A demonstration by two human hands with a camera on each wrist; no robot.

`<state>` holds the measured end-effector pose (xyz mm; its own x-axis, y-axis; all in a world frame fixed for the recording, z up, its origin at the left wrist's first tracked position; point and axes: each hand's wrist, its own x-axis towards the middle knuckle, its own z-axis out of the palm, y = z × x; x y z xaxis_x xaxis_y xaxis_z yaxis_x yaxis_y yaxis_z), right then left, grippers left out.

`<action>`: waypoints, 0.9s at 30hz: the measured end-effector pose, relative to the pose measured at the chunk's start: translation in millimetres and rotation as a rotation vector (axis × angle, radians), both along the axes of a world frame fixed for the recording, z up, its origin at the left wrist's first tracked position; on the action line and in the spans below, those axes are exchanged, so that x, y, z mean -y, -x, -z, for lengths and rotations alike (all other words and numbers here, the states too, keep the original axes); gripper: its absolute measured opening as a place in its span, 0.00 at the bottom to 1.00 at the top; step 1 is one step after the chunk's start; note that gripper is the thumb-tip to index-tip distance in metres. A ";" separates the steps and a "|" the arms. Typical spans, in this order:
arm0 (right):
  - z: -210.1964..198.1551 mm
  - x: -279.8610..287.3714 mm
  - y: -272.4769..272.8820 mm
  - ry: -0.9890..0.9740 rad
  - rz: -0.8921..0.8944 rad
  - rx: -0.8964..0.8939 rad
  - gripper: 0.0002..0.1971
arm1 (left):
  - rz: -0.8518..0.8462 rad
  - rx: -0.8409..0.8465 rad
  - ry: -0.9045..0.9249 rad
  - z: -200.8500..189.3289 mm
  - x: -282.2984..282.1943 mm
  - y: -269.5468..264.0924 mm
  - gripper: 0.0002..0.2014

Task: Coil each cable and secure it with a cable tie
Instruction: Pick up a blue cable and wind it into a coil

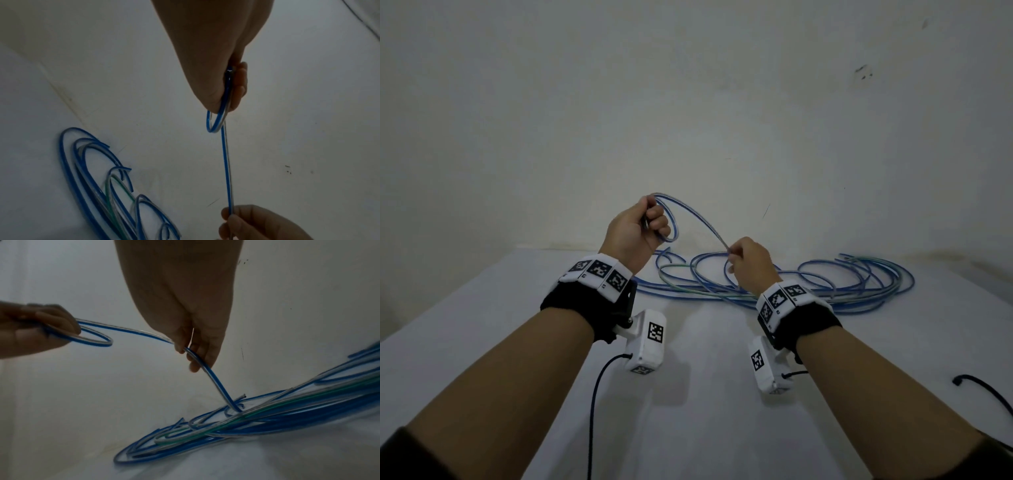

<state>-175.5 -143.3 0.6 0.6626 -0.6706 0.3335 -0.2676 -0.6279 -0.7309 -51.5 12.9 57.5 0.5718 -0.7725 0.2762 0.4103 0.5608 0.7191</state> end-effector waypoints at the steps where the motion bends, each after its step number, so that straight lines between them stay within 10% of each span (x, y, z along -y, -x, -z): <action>1: 1.5 1.4 2.0 0.072 0.025 -0.039 0.06 | -0.022 0.019 0.000 -0.2 -0.4 -0.6 0.16; 18: -20.2 -19.7 6.0 0.054 -0.397 -0.036 0.10 | -0.506 1.125 -0.511 32.0 12.7 8.9 0.10; 27: -16.7 -11.3 7.8 0.373 -0.336 0.115 0.08 | -0.503 1.203 -0.672 28.0 9.8 9.2 0.10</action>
